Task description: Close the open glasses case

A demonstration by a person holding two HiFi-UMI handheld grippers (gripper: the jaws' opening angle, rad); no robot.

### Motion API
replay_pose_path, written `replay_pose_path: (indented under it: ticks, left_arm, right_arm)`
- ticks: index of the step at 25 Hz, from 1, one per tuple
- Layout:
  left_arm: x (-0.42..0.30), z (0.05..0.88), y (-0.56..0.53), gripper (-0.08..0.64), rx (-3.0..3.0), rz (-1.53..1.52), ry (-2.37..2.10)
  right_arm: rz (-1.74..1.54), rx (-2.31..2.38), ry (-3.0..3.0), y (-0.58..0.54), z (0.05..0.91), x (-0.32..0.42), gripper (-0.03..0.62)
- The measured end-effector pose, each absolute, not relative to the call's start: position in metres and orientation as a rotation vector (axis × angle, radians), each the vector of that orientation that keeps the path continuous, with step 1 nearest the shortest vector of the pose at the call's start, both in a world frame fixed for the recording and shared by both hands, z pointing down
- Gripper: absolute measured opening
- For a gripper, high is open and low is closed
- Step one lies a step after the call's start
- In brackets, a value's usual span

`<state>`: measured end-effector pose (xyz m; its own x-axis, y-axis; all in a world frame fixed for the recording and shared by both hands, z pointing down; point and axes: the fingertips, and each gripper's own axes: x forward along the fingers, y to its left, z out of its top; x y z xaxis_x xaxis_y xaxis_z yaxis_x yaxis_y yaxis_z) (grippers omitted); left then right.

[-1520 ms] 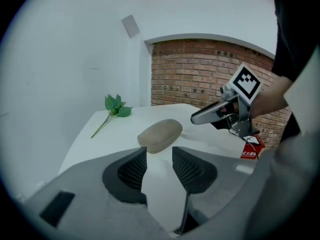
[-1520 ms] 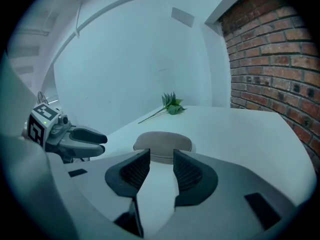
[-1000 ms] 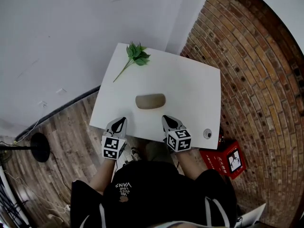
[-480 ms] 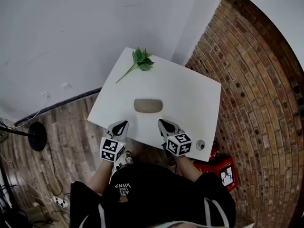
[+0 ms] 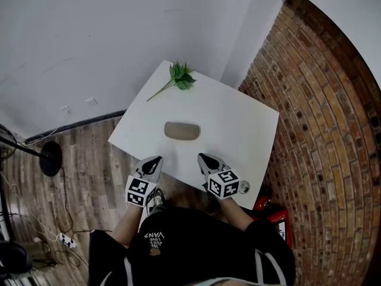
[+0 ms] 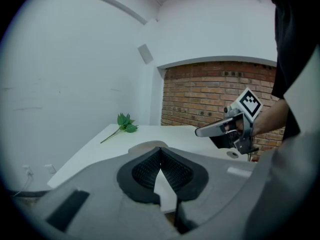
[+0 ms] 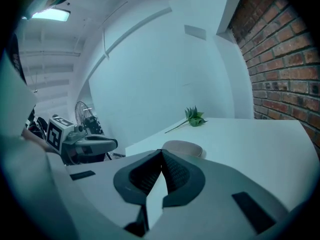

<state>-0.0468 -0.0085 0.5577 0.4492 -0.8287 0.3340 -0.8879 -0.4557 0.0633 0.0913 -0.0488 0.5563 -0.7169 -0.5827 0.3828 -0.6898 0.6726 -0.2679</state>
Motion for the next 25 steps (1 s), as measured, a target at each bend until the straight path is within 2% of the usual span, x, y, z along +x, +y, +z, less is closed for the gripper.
replay_pose_path:
  ticks: [25]
  left_arm:
    - [0.030,0.569,0.067,0.008,2.359,0.373,-1.622]
  right_arm:
    - [0.560,0.842,-2.641,0.014,0.573,0.155,0.000]
